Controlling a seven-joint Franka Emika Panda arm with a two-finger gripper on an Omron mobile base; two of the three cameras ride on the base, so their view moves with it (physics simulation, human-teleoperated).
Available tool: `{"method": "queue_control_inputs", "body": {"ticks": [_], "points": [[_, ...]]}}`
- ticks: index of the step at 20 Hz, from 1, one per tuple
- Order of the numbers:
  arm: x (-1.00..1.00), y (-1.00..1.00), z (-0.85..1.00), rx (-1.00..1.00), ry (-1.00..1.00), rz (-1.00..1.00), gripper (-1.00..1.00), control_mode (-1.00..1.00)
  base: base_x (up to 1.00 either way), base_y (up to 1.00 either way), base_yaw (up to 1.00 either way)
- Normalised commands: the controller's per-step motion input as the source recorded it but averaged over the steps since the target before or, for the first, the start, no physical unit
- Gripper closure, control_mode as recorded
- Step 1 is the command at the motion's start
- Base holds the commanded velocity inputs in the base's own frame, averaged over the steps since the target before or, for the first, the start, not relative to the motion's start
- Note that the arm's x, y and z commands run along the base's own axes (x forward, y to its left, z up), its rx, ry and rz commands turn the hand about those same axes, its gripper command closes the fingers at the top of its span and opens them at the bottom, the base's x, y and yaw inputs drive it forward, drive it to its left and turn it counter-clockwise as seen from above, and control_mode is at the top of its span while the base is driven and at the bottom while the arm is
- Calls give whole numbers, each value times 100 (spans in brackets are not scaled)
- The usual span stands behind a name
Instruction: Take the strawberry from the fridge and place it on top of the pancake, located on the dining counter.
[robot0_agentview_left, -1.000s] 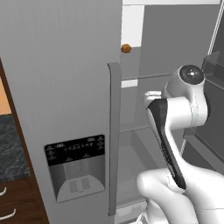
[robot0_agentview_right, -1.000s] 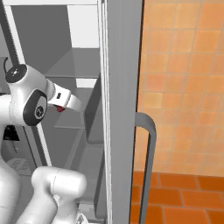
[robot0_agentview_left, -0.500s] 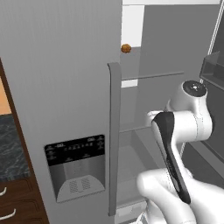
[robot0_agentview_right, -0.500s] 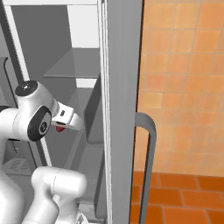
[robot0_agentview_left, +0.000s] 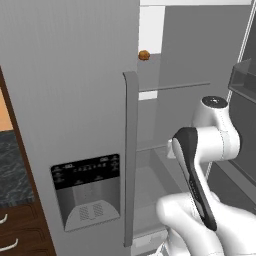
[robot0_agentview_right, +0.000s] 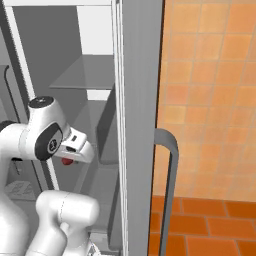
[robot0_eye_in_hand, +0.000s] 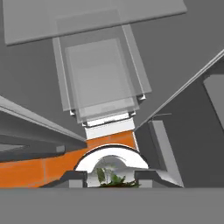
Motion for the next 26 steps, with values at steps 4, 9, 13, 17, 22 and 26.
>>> {"method": "queue_control_inputs", "body": {"ticks": [4,9,13,17,22,26], "points": [[-82,0,-53,0,-11,0,100,-100,0,0,0],[-30,-3,-32,0,-4,0,100,-100,0,0,0],[0,0,-47,0,-3,0,100,-100,0,0,0],[1,0,-44,0,-11,0,100,-100,0,0,0],[0,0,0,0,-1,0,100,-100,0,0,0],[-3,0,0,0,0,0,100,-100,0,0,0]]}}
